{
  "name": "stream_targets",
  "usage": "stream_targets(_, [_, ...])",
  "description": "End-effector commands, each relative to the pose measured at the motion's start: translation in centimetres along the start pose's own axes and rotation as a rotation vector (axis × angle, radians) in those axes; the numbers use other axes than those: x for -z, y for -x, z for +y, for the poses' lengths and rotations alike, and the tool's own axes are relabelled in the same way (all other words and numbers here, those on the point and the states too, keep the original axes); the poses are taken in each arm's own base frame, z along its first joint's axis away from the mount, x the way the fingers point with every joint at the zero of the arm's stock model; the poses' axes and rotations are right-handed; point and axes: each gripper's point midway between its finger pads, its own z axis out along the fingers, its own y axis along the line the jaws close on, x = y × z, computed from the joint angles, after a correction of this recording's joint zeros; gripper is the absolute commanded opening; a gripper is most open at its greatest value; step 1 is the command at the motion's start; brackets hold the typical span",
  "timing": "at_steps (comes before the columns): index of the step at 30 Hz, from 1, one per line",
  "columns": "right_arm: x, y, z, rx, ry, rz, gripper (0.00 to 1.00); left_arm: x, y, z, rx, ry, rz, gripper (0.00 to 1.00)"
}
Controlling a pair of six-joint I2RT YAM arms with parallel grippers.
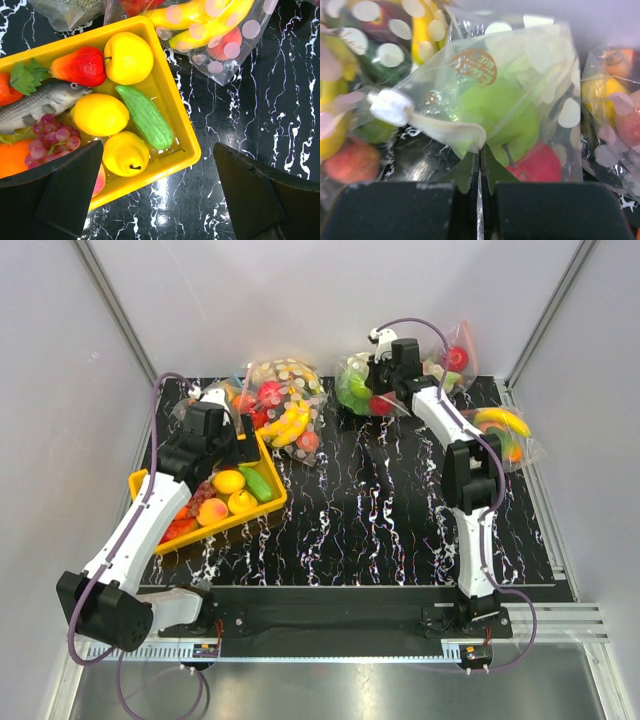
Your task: Open the zip-top bag and remove the fake food
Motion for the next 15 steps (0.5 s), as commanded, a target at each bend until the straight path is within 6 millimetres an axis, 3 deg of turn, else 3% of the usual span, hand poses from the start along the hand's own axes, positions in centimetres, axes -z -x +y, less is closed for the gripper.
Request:
stream_targets(1, [6.9, 9.1, 2.8, 0.059, 0.082, -0.175, 0.0, 0.6, 3.6, -1.8, -0.01, -0.081, -0.105, 0.99])
stream_targets(6, [12.1, 9.8, 5.4, 0.058, 0.178, -0.126, 0.0, 0.9, 4.1, -2.9, -0.036, -0.139, -0.12, 0.99])
stream_targets(11, [16.7, 8.0, 8.9, 0.006, 0.325, -0.045, 0.0, 1.9, 4.2, -5.3, -0.073, -0.29, -0.142, 0.99])
stream_targets(15, [20.9, 5.5, 11.7, -0.079, 0.431, 0.033, 0.0, 3.4, 4.1, -8.0, -0.086, -0.445, -0.166, 0.99])
